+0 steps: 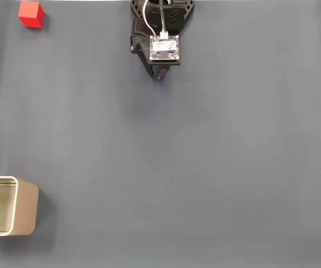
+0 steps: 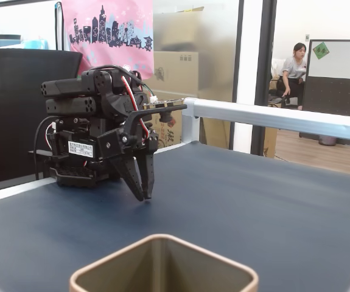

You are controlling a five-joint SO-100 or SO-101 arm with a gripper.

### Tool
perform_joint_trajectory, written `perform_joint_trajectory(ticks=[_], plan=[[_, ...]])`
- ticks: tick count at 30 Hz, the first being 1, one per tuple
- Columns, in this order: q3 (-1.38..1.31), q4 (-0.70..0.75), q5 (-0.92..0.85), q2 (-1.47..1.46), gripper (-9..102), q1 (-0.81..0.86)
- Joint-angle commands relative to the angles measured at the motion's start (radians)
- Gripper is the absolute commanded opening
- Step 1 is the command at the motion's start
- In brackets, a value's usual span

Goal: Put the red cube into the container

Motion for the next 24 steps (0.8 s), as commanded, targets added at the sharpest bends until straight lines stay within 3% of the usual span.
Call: perform_joint_trajectory(ticks=[1, 17, 20, 24], plan=[[0.011, 0.011, -0.009, 0.077, 2, 0.009], [0.011, 0.011, -0.026, 0.077, 1, -0.008], [0.011, -0.055, -0.032, 0.077, 0, -0.015], [0.011, -0.249, -0.017, 0.077, 0, -0.011]])
